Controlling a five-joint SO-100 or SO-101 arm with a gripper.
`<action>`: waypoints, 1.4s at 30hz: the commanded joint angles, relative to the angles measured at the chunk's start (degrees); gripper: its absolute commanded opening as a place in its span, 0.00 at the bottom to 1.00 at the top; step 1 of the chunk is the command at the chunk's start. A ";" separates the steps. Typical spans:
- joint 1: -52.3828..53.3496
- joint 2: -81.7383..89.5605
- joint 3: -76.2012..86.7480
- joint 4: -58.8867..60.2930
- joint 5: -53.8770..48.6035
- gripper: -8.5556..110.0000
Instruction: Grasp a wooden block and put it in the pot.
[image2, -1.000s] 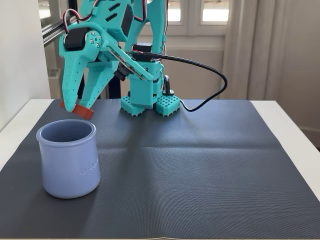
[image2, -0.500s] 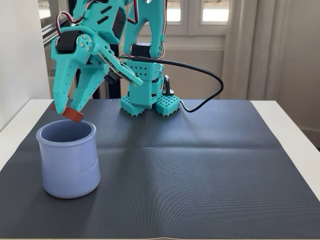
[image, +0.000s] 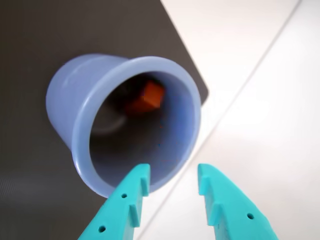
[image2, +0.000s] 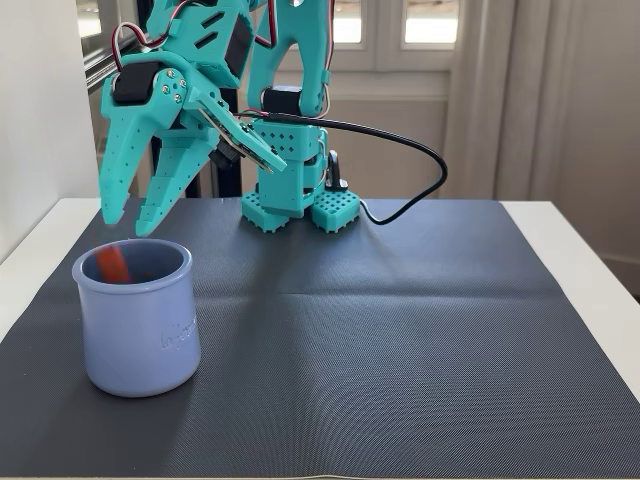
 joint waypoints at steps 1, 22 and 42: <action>-0.97 0.35 -0.79 -0.79 -0.26 0.10; -14.85 33.31 16.08 7.73 -15.38 0.07; -27.77 79.80 42.19 28.56 -18.28 0.07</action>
